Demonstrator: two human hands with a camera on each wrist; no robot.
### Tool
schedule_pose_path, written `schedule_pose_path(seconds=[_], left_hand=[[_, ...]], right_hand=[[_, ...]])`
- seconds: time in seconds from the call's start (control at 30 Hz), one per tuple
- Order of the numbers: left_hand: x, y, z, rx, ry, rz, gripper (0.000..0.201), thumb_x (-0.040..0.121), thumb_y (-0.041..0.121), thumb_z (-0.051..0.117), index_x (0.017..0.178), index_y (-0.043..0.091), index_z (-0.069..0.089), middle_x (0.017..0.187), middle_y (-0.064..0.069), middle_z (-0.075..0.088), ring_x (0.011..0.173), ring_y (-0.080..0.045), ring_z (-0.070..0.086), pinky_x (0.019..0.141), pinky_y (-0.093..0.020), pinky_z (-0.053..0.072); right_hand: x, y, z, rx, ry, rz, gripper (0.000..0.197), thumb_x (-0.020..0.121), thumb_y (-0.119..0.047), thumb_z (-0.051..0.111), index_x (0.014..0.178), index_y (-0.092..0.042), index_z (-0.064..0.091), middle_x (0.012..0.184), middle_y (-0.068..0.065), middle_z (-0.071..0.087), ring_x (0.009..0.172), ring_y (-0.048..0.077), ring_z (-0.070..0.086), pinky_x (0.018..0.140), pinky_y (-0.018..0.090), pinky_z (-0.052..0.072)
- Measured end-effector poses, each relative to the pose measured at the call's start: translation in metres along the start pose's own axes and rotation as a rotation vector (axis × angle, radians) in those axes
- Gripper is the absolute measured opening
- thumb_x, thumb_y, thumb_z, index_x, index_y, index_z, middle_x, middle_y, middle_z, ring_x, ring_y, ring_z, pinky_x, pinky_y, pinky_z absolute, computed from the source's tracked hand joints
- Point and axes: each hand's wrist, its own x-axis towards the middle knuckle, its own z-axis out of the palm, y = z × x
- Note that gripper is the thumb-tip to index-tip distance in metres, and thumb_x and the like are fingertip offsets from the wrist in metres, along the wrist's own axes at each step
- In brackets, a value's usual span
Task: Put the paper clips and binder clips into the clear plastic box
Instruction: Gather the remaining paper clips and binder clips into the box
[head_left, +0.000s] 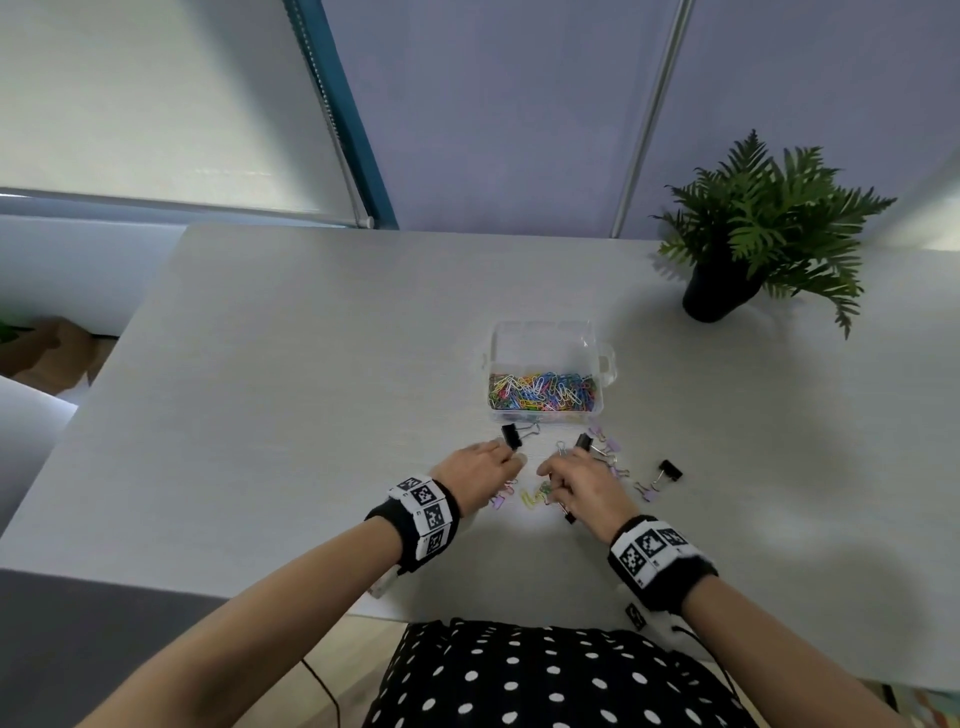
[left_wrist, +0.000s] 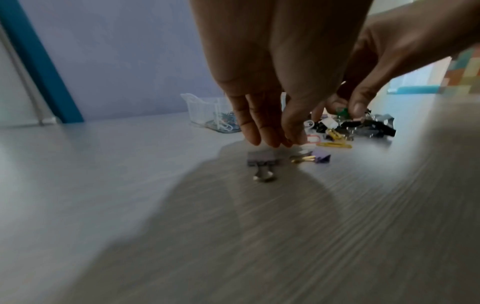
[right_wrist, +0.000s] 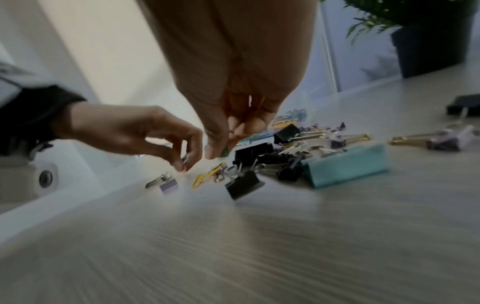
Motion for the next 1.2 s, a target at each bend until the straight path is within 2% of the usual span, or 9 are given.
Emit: schedule_pose_path(seconds=[0.17,0.37,0.57,0.7,0.77,0.87,0.97,1.07,1.2], left_hand=[[0.004,0.013,-0.005,-0.254,0.048,-0.041,0.018,0.087,0.006,0.051,0.105,0.009,0.051,0.116,-0.009,0.054,0.107,-0.026,0.052,0.079,-0.035,0.043],[0.009,0.021,0.007,-0.345,0.069,-0.071,0.021,0.081,0.001,0.059,0.102,0.006,0.057,0.111,-0.009,0.057,0.103,-0.025,0.054,0.086,-0.036,0.048],[0.009,0.027,0.004,-0.312,0.042,-0.110,0.015,0.084,0.004,0.054,0.098,0.003,0.058,0.111,-0.012,0.053,0.106,-0.027,0.051,0.083,-0.039,0.046],[0.011,0.029,0.003,-0.202,-0.019,-0.112,0.027,0.086,0.011,0.056,0.112,0.001,0.055,0.123,-0.014,0.048,0.118,-0.028,0.043,0.092,-0.039,0.043],[0.011,0.030,0.003,-0.154,-0.038,-0.117,0.035,0.087,0.013,0.055,0.120,0.002,0.050,0.131,-0.013,0.044,0.124,-0.028,0.039,0.096,-0.039,0.042],[0.008,0.033,0.002,-0.095,-0.043,-0.121,0.042,0.088,0.012,0.053,0.128,0.002,0.042,0.139,-0.014,0.037,0.129,-0.028,0.036,0.098,-0.039,0.041],[0.006,0.035,0.000,-0.057,-0.042,-0.112,0.046,0.088,0.010,0.054,0.130,0.002,0.038,0.137,-0.015,0.039,0.128,-0.029,0.038,0.099,-0.039,0.041],[0.005,0.035,-0.005,-0.092,-0.070,-0.110,0.041,0.089,0.008,0.053,0.127,0.002,0.039,0.129,-0.016,0.045,0.120,-0.030,0.045,0.094,-0.040,0.043],[0.006,0.021,-0.016,-0.369,-0.051,-0.221,0.023,0.092,0.012,0.049,0.114,0.006,0.053,0.121,-0.016,0.055,0.106,-0.033,0.057,0.091,-0.040,0.048]], right_hand=[[0.004,-0.004,0.015,-0.292,-0.091,-0.048,0.026,0.080,-0.011,0.062,0.105,-0.009,0.058,0.104,0.009,0.060,0.106,0.024,0.048,0.083,0.038,0.046],[0.004,-0.003,0.014,-0.289,-0.047,-0.055,0.020,0.079,-0.008,0.060,0.099,-0.008,0.058,0.103,0.010,0.056,0.106,0.026,0.046,0.078,0.042,0.047],[0.002,0.000,0.013,-0.419,-0.018,-0.185,0.028,0.058,-0.008,0.076,0.077,-0.016,0.057,0.079,0.003,0.055,0.087,0.017,0.045,0.053,0.029,0.052],[0.002,-0.002,0.010,-0.591,0.002,-0.307,0.013,0.065,-0.007,0.055,0.075,-0.014,0.058,0.076,0.001,0.058,0.082,0.018,0.046,0.056,0.029,0.053],[0.001,-0.007,0.007,-0.638,0.003,-0.324,0.026,0.066,-0.010,0.036,0.068,-0.014,0.061,0.070,-0.001,0.060,0.072,0.016,0.055,0.049,0.026,0.052],[-0.001,-0.013,0.003,-0.703,-0.011,-0.355,0.017,0.063,-0.011,0.048,0.066,-0.015,0.064,0.066,-0.003,0.062,0.062,0.014,0.060,0.047,0.023,0.048],[0.000,-0.009,0.004,-0.456,-0.026,-0.302,0.024,0.056,-0.005,0.075,0.075,-0.012,0.063,0.073,0.002,0.063,0.069,0.019,0.063,0.051,0.025,0.050],[0.005,-0.008,-0.009,-0.062,0.023,-0.086,0.007,0.079,-0.004,0.064,0.086,-0.007,0.061,0.087,0.006,0.061,0.082,0.021,0.058,0.075,0.034,0.051],[0.011,-0.007,-0.042,0.323,0.171,0.106,0.008,0.079,-0.003,0.065,0.087,-0.003,0.064,0.084,0.001,0.062,0.075,0.010,0.059,0.076,0.015,0.048]])
